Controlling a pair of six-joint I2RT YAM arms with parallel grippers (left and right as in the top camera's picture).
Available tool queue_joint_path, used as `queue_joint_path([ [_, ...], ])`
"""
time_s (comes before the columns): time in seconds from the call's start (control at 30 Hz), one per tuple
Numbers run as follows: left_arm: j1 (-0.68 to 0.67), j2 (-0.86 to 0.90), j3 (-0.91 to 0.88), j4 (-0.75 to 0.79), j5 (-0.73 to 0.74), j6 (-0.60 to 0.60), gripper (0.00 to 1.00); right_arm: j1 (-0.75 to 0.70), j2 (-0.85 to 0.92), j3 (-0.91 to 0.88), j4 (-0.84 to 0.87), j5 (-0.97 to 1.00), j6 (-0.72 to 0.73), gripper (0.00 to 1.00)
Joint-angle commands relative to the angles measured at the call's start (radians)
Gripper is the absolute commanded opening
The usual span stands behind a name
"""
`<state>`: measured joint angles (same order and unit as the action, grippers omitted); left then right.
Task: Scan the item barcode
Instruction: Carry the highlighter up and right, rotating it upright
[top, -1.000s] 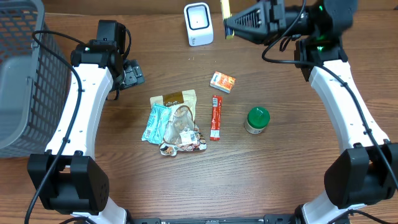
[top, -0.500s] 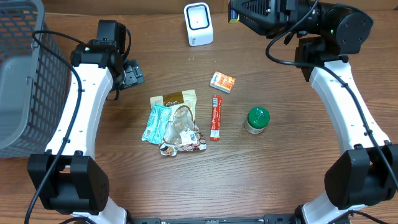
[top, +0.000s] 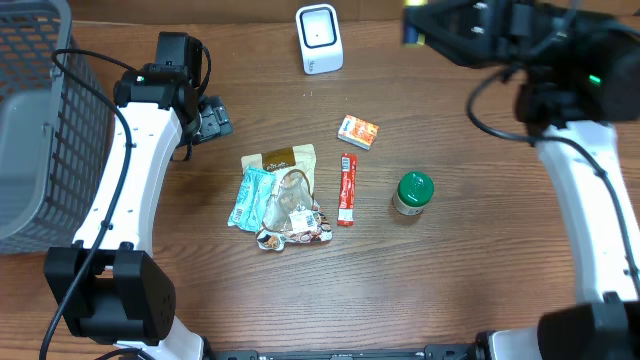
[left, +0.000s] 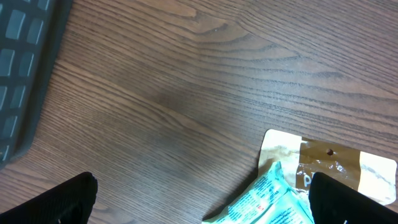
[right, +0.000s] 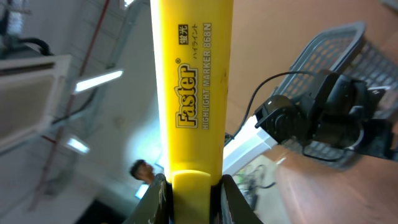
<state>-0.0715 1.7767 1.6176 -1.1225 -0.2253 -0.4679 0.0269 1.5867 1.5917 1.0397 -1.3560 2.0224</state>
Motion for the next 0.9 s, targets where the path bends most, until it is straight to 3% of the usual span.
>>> queue_joint_path([
  [0.0,-0.001,-0.003,0.017,0.002,-0.013,0.0,1.0,-0.043,-0.056,0.012,0.007,-0.07,0.139,0.03],
  [0.43,-0.001,-0.003,0.017,0.002,-0.013,0.0,1.0,-0.072,-0.184,0.012,0.038,-0.213,0.139,0.04],
  [0.67,-0.001,-0.003,0.017,0.002,-0.013,0.0,1.0,-0.061,-0.194,0.012,0.261,-0.213,0.139,0.03],
  [0.87,-0.001,-0.003,0.017,0.002,-0.013,0.0,1.0,0.001,-0.199,0.012,0.322,-0.212,0.113,0.04],
])
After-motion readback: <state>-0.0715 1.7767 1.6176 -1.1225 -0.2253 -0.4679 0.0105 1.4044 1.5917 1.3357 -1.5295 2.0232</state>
